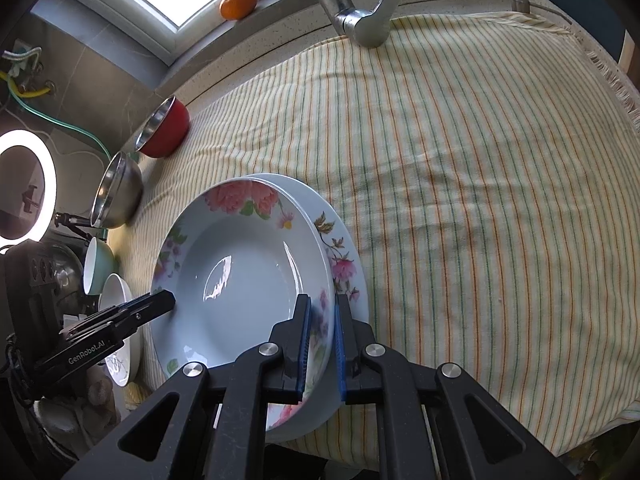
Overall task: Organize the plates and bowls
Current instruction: 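Hold the two nested plates together with both grippers, then lower the nested pink plates onto the towel and open both grippers, then move both grippers to the rim of the white leaf-pattern plate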
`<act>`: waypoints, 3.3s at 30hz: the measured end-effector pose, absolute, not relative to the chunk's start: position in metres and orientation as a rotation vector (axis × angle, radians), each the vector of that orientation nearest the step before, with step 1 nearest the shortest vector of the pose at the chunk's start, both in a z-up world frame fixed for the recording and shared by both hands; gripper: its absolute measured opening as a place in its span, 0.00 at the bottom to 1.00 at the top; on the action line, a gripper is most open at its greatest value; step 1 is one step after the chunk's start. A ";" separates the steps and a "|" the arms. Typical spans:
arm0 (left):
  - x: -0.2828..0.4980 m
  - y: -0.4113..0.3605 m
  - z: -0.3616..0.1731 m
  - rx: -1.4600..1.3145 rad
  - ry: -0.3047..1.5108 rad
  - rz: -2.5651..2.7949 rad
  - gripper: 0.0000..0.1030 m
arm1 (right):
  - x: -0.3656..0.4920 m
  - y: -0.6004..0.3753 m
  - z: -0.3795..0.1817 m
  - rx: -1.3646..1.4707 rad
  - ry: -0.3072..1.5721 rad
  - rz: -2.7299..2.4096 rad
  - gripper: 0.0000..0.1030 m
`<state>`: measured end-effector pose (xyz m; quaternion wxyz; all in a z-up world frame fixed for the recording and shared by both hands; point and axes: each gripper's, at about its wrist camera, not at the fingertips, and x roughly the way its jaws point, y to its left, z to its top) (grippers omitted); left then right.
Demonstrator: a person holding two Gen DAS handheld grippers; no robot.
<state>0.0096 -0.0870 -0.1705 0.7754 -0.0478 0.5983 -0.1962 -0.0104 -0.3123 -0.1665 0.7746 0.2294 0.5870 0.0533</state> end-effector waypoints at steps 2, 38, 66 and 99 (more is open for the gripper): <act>0.009 -0.089 -0.170 -0.088 1.292 -0.427 0.15 | -0.011 -0.312 -0.167 0.493 1.271 0.114 0.10; 0.010 -0.089 -0.165 -0.080 1.281 -0.427 0.15 | -0.002 -0.305 -0.163 0.408 1.286 0.084 0.18; 0.003 0.002 -0.144 -0.274 1.219 -0.260 0.15 | 0.034 -0.229 -0.127 0.297 1.200 0.281 0.18; -0.077 0.176 -0.156 -0.485 1.124 0.196 0.15 | 0.063 -0.043 -0.152 0.106 1.306 0.632 0.19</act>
